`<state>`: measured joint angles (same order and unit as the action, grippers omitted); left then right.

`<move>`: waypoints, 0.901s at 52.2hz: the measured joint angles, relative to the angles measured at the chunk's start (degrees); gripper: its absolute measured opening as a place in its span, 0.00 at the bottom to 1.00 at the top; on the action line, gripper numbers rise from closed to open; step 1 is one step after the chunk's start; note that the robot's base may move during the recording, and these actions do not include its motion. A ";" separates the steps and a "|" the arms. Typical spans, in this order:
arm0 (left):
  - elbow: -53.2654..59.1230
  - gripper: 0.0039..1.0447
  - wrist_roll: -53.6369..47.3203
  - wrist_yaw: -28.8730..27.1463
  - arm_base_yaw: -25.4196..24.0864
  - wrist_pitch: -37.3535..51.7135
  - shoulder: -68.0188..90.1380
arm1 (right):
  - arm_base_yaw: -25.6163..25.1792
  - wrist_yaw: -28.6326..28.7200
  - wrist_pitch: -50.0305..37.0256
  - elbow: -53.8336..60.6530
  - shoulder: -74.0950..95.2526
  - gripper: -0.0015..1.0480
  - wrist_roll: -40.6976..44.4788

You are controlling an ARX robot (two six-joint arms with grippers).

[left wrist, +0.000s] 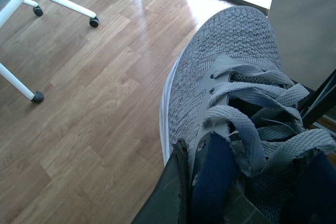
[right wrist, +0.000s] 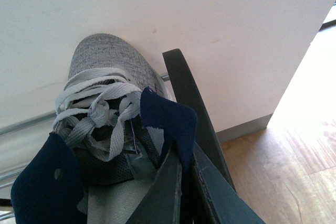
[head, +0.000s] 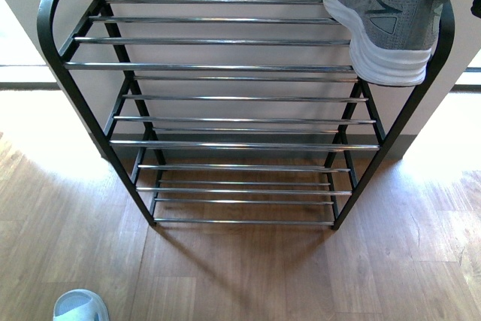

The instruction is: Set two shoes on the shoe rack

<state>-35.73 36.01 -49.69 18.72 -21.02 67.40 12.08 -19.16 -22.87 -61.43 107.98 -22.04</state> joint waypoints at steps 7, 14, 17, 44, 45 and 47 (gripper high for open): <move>0.00 0.01 0.00 -0.02 0.00 0.00 0.00 | -0.28 -2.08 0.61 0.17 -0.07 0.01 -0.04; 0.00 0.01 -0.02 0.00 0.00 0.00 0.00 | -0.28 -2.86 1.27 0.63 -0.68 0.01 0.17; 0.00 0.01 -0.02 0.00 0.00 0.00 0.00 | -0.28 -2.91 1.46 0.90 -0.79 0.01 0.22; 0.00 0.01 -0.02 -0.02 0.00 0.00 0.00 | -0.04 7.19 15.39 7.78 -28.46 0.60 4.50; 0.00 0.01 0.00 -0.02 0.00 0.00 0.00 | -0.11 8.00 16.00 8.04 -29.77 0.62 4.98; 0.00 0.01 0.00 -0.02 0.00 0.00 0.00 | -0.26 9.01 16.87 9.70 -34.80 0.67 6.43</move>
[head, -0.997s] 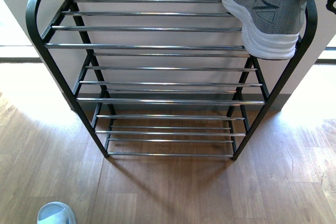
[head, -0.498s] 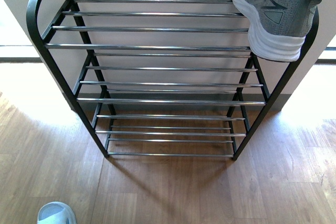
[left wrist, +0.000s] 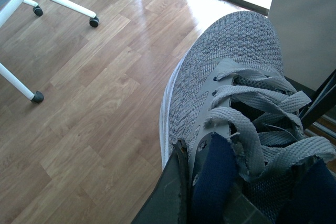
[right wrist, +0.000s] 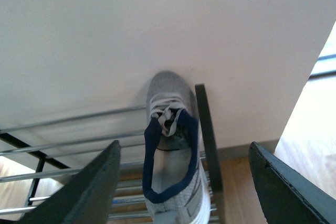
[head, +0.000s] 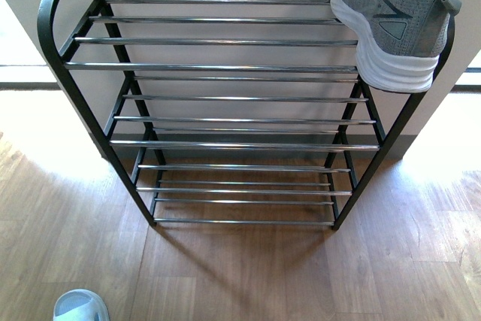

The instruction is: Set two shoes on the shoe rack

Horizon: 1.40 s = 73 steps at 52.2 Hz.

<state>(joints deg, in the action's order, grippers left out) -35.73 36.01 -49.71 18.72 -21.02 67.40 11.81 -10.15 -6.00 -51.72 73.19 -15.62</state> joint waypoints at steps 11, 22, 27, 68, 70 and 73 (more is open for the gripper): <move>0.00 0.01 0.00 0.00 0.00 0.00 0.00 | -3.45 1.55 -19.04 20.87 -20.02 0.28 13.29; 0.00 0.01 0.00 0.02 -0.02 0.00 0.00 | -5.35 4.24 -21.75 31.45 -23.89 0.02 14.97; 0.00 0.01 0.00 0.00 0.00 0.00 0.00 | -6.23 4.70 -22.64 33.77 -26.51 0.02 15.21; 0.00 0.01 0.00 0.02 0.00 0.00 0.00 | -11.63 10.05 -17.46 48.02 -45.59 0.02 15.30; 0.00 0.01 -0.02 0.02 0.00 0.00 0.00 | -11.63 10.05 -17.00 48.22 -46.31 0.02 15.30; 0.00 0.01 0.00 0.02 0.00 0.00 0.00 | -11.63 10.05 -16.17 48.65 -47.52 0.02 15.30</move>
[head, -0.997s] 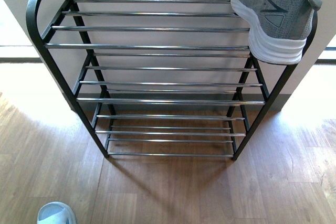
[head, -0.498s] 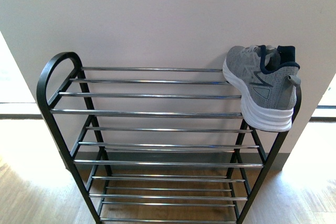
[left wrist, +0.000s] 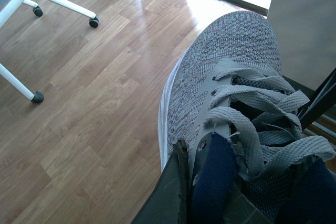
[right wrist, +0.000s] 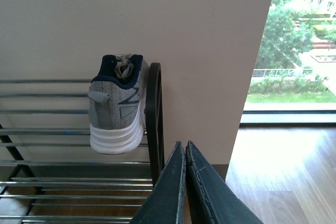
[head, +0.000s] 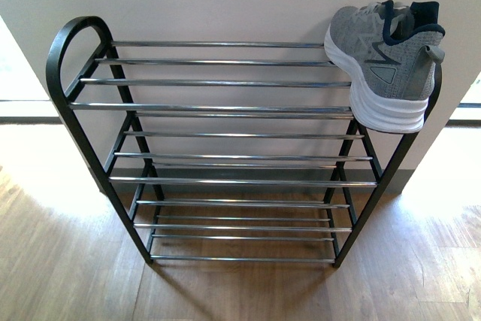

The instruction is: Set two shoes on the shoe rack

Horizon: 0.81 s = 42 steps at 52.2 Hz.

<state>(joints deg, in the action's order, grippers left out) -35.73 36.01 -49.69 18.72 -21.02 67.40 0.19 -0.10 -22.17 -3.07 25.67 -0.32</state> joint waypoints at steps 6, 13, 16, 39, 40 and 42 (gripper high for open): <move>0.00 0.01 -0.02 -0.02 0.00 0.00 0.00 | 0.00 0.00 1.79 0.70 -2.58 0.02 0.00; 0.00 0.01 0.00 -0.02 0.00 0.00 0.00 | 0.00 -0.02 2.14 1.99 -5.55 0.02 0.00; 0.00 0.01 0.00 0.00 0.00 0.00 0.00 | 0.00 0.00 3.13 1.99 -6.54 0.02 0.00; 0.00 0.01 0.00 -0.02 0.00 0.00 0.00 | 0.00 0.02 11.19 1.99 -14.73 0.02 0.00; 0.00 0.01 0.00 -0.02 0.00 0.00 0.00 | 0.00 0.02 11.47 1.99 -14.99 0.02 0.00; 0.00 0.01 -0.02 -0.02 0.00 0.00 0.00 | 0.00 0.02 12.11 1.99 -15.65 0.02 0.00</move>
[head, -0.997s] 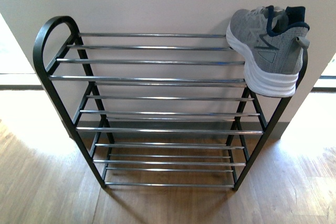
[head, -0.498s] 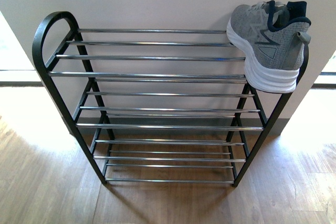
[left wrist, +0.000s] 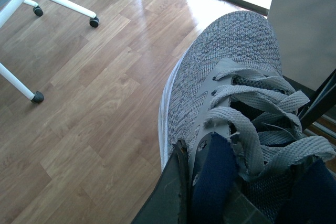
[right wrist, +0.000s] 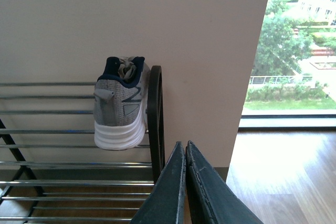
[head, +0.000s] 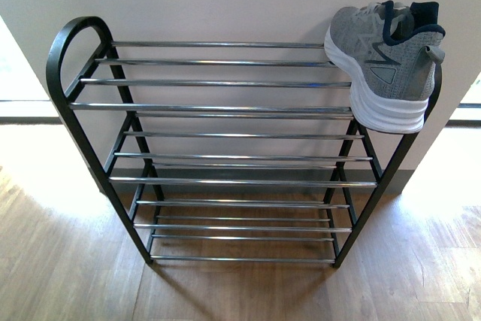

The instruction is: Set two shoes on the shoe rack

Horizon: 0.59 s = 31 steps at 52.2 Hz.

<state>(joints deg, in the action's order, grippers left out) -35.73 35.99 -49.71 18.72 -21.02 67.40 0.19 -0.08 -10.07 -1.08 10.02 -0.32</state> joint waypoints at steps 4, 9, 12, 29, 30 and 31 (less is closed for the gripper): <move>0.00 0.01 0.02 0.02 -0.02 0.00 0.00 | 0.00 -0.02 9.05 -0.02 -7.26 0.02 0.00; 0.00 0.01 0.02 0.00 0.00 0.00 0.00 | 0.00 0.02 9.92 -0.02 -9.49 0.02 0.00; 0.00 0.01 0.02 0.04 0.00 0.00 0.00 | 0.00 0.04 9.99 -0.02 -9.60 0.02 0.00; 0.00 0.01 0.00 0.00 0.00 0.00 0.00 | 0.00 0.04 9.99 -0.02 -9.66 0.19 0.09; 0.00 0.01 0.00 0.02 0.00 0.00 0.00 | 0.00 0.04 9.99 -0.02 -9.66 0.20 0.09; 0.00 0.01 0.00 0.02 0.00 0.00 0.00 | 0.00 0.04 9.99 -0.02 -9.66 0.24 0.09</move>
<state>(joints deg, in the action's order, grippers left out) -35.73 35.99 -49.69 18.72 -21.02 67.40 0.19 -0.03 -0.08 -1.10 0.36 -0.23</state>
